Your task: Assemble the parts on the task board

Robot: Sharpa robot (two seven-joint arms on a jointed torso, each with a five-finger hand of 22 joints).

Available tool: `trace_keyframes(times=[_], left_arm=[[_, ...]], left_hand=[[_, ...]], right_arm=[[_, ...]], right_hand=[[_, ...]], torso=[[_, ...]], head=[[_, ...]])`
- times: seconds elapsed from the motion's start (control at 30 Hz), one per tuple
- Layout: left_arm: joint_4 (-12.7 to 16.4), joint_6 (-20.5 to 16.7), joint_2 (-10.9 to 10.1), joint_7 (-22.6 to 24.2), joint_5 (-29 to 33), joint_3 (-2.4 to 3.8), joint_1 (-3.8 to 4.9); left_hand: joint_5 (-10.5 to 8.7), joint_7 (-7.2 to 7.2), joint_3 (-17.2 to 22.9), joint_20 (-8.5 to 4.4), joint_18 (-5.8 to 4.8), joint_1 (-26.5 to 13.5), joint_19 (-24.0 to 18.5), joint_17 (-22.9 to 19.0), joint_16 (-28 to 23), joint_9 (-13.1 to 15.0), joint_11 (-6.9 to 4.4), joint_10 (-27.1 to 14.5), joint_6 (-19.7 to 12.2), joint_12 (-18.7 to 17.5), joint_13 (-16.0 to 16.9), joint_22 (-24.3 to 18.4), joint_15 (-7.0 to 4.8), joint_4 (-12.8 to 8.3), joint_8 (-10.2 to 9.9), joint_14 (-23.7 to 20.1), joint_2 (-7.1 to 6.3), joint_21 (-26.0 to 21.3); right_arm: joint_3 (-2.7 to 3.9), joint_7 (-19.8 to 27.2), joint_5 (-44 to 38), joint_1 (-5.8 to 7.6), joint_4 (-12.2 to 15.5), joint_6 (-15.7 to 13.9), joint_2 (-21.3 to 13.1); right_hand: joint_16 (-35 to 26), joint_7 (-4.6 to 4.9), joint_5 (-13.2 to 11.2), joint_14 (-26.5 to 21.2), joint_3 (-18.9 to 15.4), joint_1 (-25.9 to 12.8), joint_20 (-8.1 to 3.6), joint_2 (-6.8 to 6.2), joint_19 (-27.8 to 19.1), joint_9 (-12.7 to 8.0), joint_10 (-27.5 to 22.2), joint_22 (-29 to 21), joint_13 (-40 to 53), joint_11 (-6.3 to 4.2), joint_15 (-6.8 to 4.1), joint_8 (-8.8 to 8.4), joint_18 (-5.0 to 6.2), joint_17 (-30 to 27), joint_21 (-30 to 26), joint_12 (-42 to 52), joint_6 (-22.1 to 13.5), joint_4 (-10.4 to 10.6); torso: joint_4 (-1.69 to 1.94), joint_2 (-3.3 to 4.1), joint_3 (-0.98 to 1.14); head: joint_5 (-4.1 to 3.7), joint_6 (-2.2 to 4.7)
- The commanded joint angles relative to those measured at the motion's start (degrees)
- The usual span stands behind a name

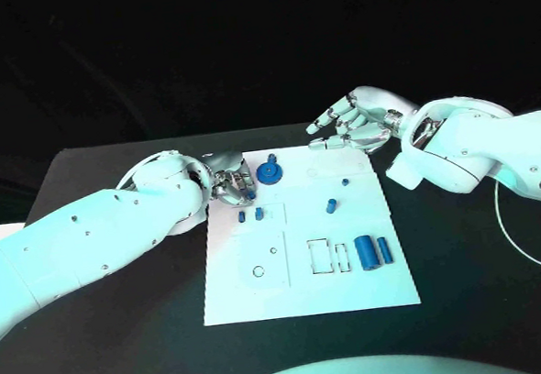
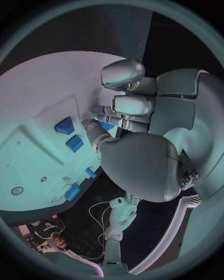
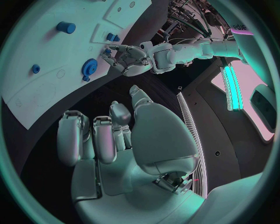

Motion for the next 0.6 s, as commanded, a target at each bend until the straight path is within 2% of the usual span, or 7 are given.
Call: trace_keyframes(times=[0.03, 0.17, 0.23, 0.27, 0.37, 0.47, 0.6], left_arm=[[0.0, -1.3, -0.6, -0.2, 0.2, 0.01, -0.02], [0.3, -3.2, -1.8, 0.4, 1.1, 0.02, -0.02], [0.6, -4.8, -2.8, 1.6, 2.8, 0.04, -0.01], [0.8, -5.5, -3.3, 2.6, 4.2, 0.06, -0.01], [1.2, -8.0, -4.8, 6.0, 10.2, 0.25, 0.05], [1.7, -11.3, -6.5, 9.5, 19.7, 0.4, 0.21], [3.1, -15.1, -8.8, 16.1, 40.0, 0.38, 0.3]], left_hand=[[-0.2, 0.1, -0.2, 0.41, 0.51, -0.3, -0.8, -1.4, -1.0, -0.1, 0.21, -1.9, -1.6, -0.2, -0.4, -1.6, 0.47, -0.3, -0.3, 0.1, -0.33, -2.4], [-0.21, -0.34, -0.9, 0.73, 1.27, 0.3, -2.1, -3.8, -2.3, 0.0, 0.75, -5.8, -3.7, -0.2, -0.9, -4.7, 0.77, -0.9, -0.3, -0.6, -0.36, -6.5], [-0.19, -0.4, -1.2, 0.87, 1.78, 0.9, -2.8, -5.6, -3.3, 0.1, 1.03, -7.5, -4.0, -0.1, -0.9, -6.7, 0.96, -1.2, -0.1, -1.0, -0.03, -9.2], [-0.14, -0.23, -0.9, 0.89, 2.21, 1.5, -3.6, -7.8, -4.5, 0.1, 1.07, -7.8, -3.8, 0.0, -0.9, -8.3, 0.97, -1.5, 0.1, -1.6, 0.35, -11.3], [-0.24, 0.91, 2.2, 0.78, 2.86, 3.7, -5.2, -11.5, -7.0, 0.6, 1.13, -5.2, -1.5, 1.9, -0.5, -11.1, 0.74, -2.4, 1.2, -3.2, 2.6, -15.3], [-0.34, 1.22, 4.5, 0.47, 3.5, 4.8, -6.8, -13.7, -8.4, 0.9, 0.84, -2.2, 0.9, 3.8, -0.1, -13.2, 0.55, -3.4, 2.4, -4.4, 3.23, -18.3], [-0.49, 1.42, 6.2, 0.3, 4.84, 4.0, -11.0, -21.0, -13.0, 0.9, 0.83, -1.5, 1.9, 4.7, -0.3, -18.0, 0.6, -3.8, 2.7, -8.2, 2.77, -25.6]], right_arm=[[0.0, -2.1, -1.4, -0.03, -0.9, 1.8, -0.1], [0.0, -3.9, -6.5, -0.03, -2.4, 3.5, -0.2], [0.0, -4.5, -10.9, -0.03, -3.1, 4.1, -0.4], [0.0, -4.7, -13.4, -0.03, -3.4, 4.3, -0.5], [0.0, -5.5, -21.4, -0.03, -4.0, 4.7, -0.6], [0.0, -6.3, -28.8, -0.12, -4.2, 5.3, -0.4], [0.0, -7.7, -37.2, -0.66, -4.0, 6.8, 0.0]], right_hand=[[-4.2, 0.4, 0.3, 1.1, -0.1, 0.6, 0.08, 0.71, -3.5, 0.0, -8.9, -6.7, -10.6, 0.09, -0.34, -0.3, 2.01, -3.4, -3.9, -14.8, 0.0, 0.0], [-10.4, 0.88, 0.0, -1.4, 2.3, 4.1, 0.29, 1.02, -6.8, 0.1, -15.8, -13.8, -20.5, 0.66, -0.05, 0.12, 3.24, -10.9, -8.7, -27.0, 1.1, -1.2], [-12.1, 1.26, -0.3, -1.7, 4.1, 6.0, 0.61, 0.41, -7.1, 0.2, -16.2, -15.1, -27.0, 1.18, 0.38, 0.45, 3.42, -12.9, -9.8, -33.5, 2.0, -2.1], [-13.1, 1.26, -1.0, -1.7, 5.7, 6.1, 0.79, -0.64, -7.1, 0.0, -12.8, -15.8, -33.5, 2.06, 1.0, 0.29, 3.49, -13.8, -10.6, -38.4, 2.3, -2.2], [-13.7, 0.79, -1.2, -1.3, 9.2, 8.2, 0.49, -1.54, -6.9, 0.2, -10.0, -16.9, -40.6, 0.84, 0.2, 0.91, 3.71, -14.4, -11.4, -43.3, 4.6, -3.6], [-13.4, -0.01, -2.6, -0.3, 12.2, 9.1, 0.19, -2.08, -6.0, 0.3, -8.0, -16.6, -44.5, 0.34, -0.11, 1.25, 3.59, -13.8, -11.3, -45.4, 6.6, -4.5], [-12.7, -0.81, -4.5, 0.9, 16.1, 8.6, -0.04, -3.2, -3.9, 0.2, -5.3, -14.7, -49.1, 0.0, -0.37, 0.99, 3.22, -12.7, -10.1, -47.8, 8.4, -5.1]], torso=[[-0.11, -0.01, -0.04], [-0.19, -0.06, -0.08], [-0.12, -0.12, -0.13], [-0.09, -0.16, -0.16], [-0.03, -0.18, -0.08], [-0.07, -0.27, 0.0], [-0.23, -0.32, 0.0]], head=[[0.14, 0.17], [-0.06, 0.26], [-0.07, 0.24], [-0.07, 0.29], [-0.04, 0.35], [-0.18, 0.61], [-0.44, 0.77]])
